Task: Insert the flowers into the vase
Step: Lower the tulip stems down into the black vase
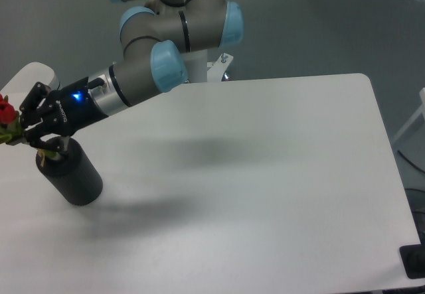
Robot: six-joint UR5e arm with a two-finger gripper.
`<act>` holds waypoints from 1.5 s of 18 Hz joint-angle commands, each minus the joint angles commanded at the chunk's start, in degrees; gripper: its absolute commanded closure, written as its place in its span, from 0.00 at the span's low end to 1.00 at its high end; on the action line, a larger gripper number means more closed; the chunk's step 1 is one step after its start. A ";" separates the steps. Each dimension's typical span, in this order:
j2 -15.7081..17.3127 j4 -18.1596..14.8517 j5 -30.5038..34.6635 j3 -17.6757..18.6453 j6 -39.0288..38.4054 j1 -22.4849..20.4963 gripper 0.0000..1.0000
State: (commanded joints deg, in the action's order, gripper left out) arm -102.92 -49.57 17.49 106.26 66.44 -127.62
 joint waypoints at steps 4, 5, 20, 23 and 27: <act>-0.79 -0.09 0.53 1.40 3.08 -0.35 0.99; -0.79 -0.09 0.62 1.84 3.78 -0.53 0.98; -3.96 0.44 1.49 4.22 10.55 -3.52 0.85; -3.87 0.44 2.90 4.75 10.73 -3.52 0.76; -3.78 0.35 2.90 5.71 10.73 -3.95 0.38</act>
State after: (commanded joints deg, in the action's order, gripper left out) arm -106.70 -49.22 20.39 111.97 77.17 -131.57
